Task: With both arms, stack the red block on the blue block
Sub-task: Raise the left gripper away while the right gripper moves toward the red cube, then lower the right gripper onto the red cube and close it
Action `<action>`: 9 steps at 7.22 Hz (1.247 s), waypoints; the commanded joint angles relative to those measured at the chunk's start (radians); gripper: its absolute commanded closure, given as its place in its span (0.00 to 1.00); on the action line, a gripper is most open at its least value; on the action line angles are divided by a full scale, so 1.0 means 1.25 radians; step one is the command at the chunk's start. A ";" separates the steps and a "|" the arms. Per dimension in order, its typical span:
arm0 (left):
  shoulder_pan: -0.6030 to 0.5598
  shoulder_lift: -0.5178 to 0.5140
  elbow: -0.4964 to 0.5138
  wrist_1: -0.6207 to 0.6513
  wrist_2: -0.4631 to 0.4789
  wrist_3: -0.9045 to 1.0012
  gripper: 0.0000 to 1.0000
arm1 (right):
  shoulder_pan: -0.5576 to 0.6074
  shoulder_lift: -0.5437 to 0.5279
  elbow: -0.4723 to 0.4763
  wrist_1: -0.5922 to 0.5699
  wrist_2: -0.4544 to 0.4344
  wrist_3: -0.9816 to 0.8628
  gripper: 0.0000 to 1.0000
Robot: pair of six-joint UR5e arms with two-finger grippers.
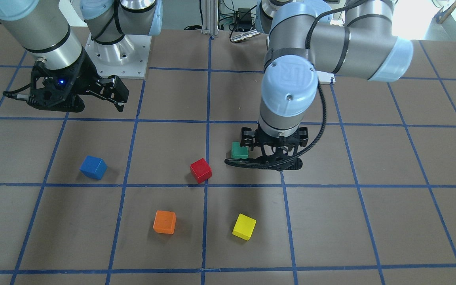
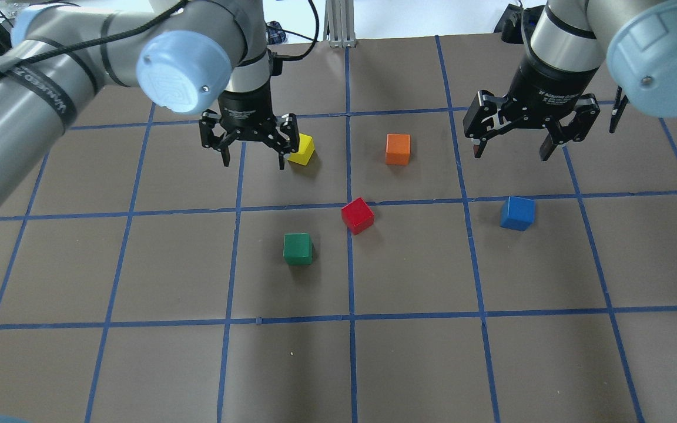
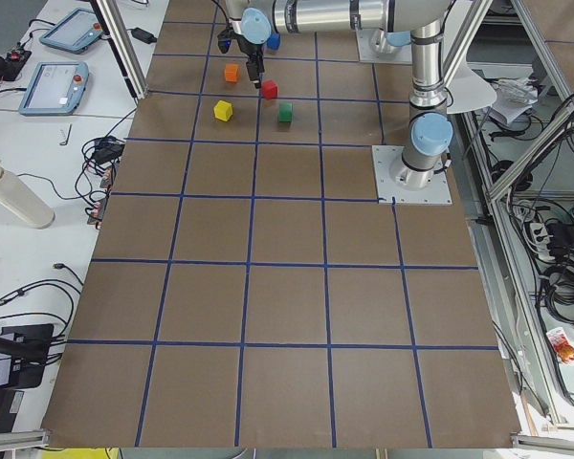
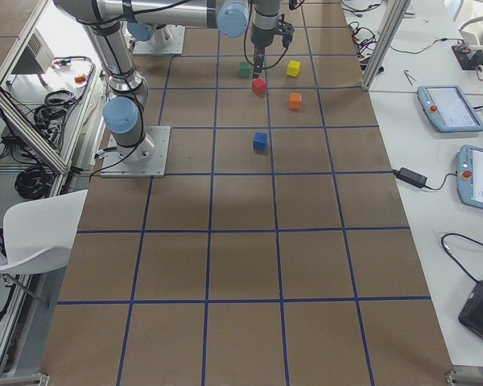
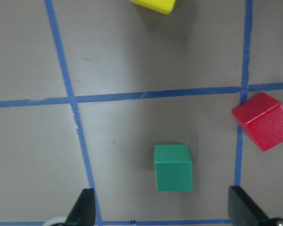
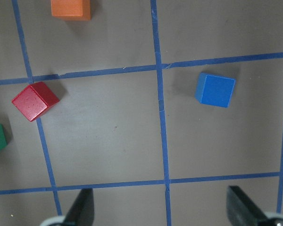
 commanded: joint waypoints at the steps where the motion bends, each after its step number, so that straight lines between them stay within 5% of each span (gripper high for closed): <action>1: 0.079 0.054 0.003 -0.043 0.007 0.139 0.00 | 0.022 0.030 0.002 -0.027 0.021 0.013 0.00; 9: 0.221 0.105 -0.009 -0.046 -0.078 0.321 0.00 | 0.211 0.233 0.003 -0.274 0.021 -0.004 0.00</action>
